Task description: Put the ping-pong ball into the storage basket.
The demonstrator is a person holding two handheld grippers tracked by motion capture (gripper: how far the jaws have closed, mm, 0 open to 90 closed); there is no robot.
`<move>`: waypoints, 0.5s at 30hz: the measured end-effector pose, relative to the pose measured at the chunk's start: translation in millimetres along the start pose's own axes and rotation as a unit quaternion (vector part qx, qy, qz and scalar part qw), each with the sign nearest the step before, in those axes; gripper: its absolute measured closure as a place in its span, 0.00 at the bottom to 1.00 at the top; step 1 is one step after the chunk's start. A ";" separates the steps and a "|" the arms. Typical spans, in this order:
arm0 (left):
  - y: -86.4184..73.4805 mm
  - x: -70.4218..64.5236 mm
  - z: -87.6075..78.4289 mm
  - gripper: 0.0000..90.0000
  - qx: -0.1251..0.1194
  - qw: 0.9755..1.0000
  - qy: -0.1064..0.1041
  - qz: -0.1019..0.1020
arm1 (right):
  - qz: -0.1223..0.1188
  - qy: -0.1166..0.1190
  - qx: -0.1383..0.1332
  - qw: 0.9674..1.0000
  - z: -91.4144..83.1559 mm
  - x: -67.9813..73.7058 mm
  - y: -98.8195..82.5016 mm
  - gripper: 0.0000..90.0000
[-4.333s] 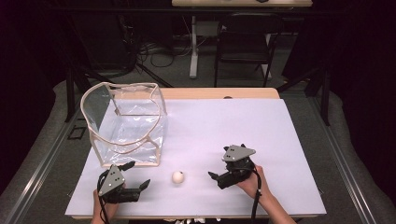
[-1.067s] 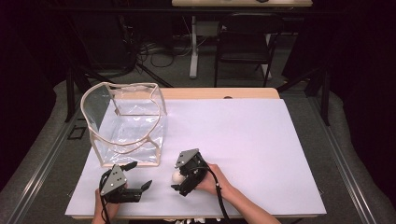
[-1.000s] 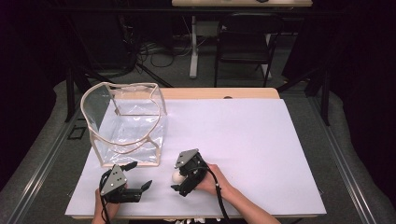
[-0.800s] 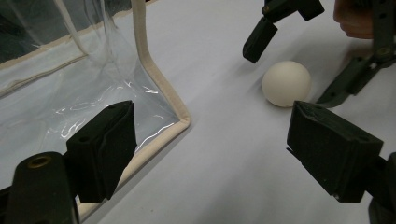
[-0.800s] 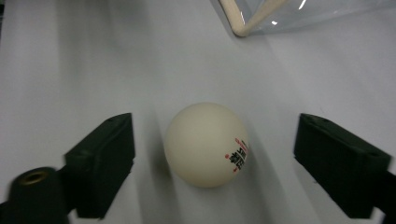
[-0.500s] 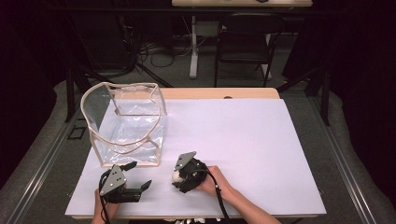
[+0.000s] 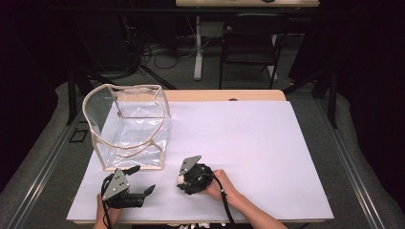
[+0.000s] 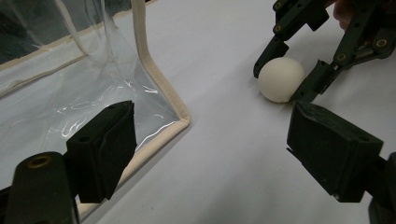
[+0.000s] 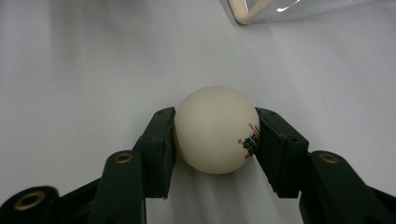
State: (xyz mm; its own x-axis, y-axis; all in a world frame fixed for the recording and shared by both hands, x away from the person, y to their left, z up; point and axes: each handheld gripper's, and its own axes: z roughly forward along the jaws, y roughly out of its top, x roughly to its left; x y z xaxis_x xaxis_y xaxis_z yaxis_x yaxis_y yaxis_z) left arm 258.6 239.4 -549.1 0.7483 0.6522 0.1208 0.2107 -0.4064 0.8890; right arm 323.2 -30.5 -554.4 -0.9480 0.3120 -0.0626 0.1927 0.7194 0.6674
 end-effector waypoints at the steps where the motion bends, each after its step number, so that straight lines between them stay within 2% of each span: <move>1: -0.1 0.0 0.1 0.18 -0.001 1.000 -0.001 0.000 | -0.002 0.000 0.000 1.000 -0.1 -0.1 0.2 0.56; 15: 0.4 -0.9 0.1 0.18 -0.001 1.000 -0.005 0.004 | -0.009 -0.017 -0.001 1.000 -9.7 1.4 4.7 0.56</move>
State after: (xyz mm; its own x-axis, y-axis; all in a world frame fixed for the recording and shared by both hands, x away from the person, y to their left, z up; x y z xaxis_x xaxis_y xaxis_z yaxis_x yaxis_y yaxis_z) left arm 258.0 238.6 -548.9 0.7562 0.6428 0.1226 0.2037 -0.4093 0.8894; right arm 320.4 -32.6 -544.2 -0.9422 0.3196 -0.1004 0.1743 0.7238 0.6676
